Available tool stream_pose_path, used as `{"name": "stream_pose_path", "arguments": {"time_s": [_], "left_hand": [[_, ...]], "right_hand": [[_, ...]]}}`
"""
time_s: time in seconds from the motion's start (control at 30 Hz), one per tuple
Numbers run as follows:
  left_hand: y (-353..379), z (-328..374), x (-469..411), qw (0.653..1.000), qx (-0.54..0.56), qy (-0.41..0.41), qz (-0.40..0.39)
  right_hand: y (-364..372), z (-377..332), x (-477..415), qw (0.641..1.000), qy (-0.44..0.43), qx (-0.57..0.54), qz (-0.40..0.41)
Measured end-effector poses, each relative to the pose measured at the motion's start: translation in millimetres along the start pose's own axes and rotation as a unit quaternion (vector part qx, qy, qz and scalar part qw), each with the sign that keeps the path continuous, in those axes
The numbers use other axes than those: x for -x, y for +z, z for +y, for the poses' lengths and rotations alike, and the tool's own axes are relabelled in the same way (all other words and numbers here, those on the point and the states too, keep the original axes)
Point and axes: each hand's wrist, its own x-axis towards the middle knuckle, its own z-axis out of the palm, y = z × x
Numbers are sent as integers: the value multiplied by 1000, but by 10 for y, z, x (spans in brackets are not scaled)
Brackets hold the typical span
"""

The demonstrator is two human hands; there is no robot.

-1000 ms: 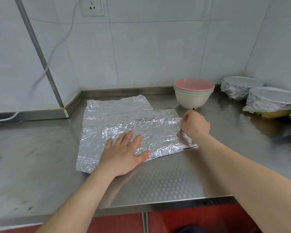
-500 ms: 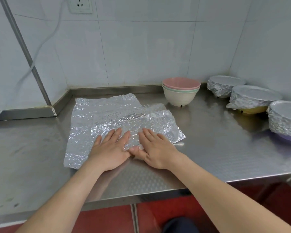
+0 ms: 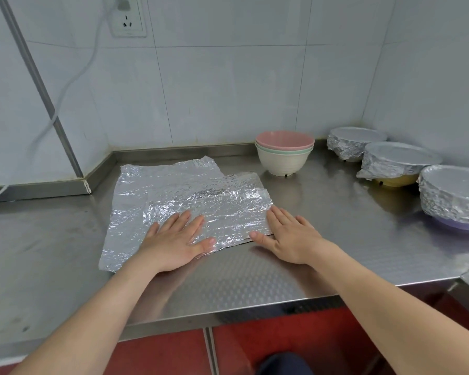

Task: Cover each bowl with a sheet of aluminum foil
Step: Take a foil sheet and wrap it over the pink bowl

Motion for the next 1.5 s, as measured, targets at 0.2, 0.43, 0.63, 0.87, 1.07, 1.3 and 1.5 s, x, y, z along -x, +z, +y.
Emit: {"name": "stream_pose_path", "arguments": {"time_s": [0.2,0.43,0.63,0.87,1.07,1.3,1.5], "left_hand": [[-115,148,-249,990,-16,-10,136],[69,174,-354,998,-20,-15,64],[68,181,-331,997,-20,-24,64],[33,198,-289,998,-13,-33,52],[26,204,-298,999,-11,-28,44],[-148,391,-265,992,-4,29,121],[-127,976,-277,988,17,124,96]], "right_hand": [[63,-14,49,995,0,-39,86],[-157,-114,-179,989,-45,-29,137],[-55,-143,-556,998,-53,-12,9],[-51,-79,-610,998,-49,-40,16],[-60,133,-576,999,-22,-18,41],[9,246,-577,949,7,-212,232],[31,247,-589,935,37,-259,238]]}}
